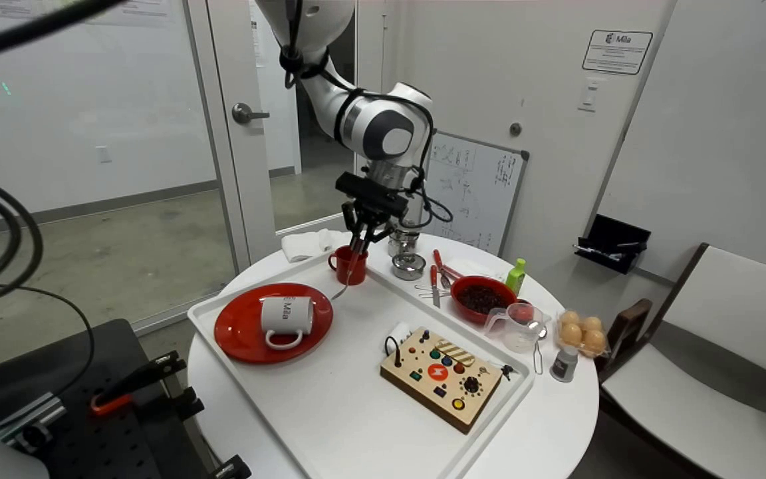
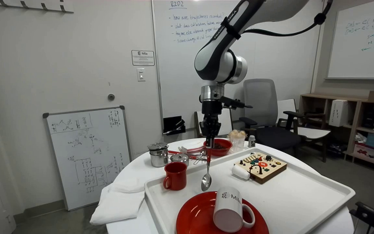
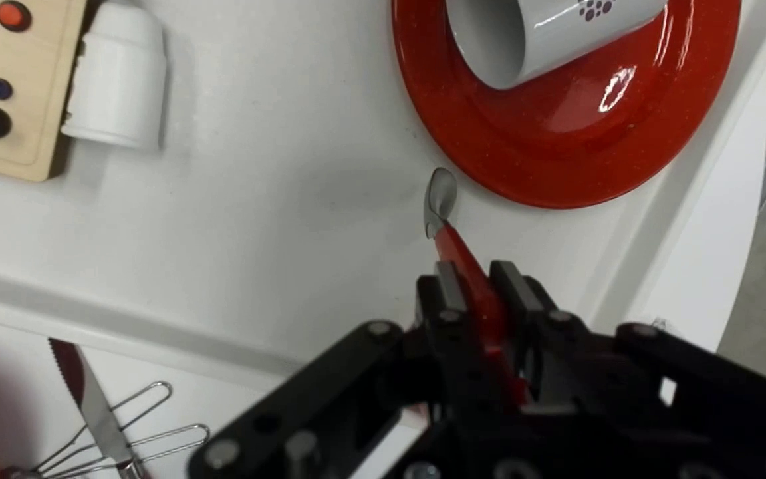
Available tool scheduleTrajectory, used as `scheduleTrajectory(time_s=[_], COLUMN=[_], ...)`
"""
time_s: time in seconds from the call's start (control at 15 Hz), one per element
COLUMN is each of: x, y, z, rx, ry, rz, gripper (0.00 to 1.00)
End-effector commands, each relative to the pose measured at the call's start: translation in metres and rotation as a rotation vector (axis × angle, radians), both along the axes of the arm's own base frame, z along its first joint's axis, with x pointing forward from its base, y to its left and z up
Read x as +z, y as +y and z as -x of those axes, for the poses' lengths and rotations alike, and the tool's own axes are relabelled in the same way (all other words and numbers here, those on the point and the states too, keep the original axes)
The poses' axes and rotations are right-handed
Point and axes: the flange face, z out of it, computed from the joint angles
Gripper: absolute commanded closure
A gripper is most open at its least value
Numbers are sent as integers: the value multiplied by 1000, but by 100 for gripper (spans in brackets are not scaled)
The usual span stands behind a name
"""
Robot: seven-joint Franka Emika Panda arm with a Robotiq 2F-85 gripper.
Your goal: Take the spoon out of the red cup and put it on the tray
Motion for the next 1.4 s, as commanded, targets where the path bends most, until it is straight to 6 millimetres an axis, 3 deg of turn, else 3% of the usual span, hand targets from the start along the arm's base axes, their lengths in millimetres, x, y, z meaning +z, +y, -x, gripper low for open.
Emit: scheduleTrajectory(time_s=[0.0,0.53,1.33], x=[-2,-30,-67], y=[3,12,-40], z=[-15,-27,-13], rx=[-7,-35,-299], ry=[-30,-13,45], rz=[-45,-99,-240], gripper=[88,88,88])
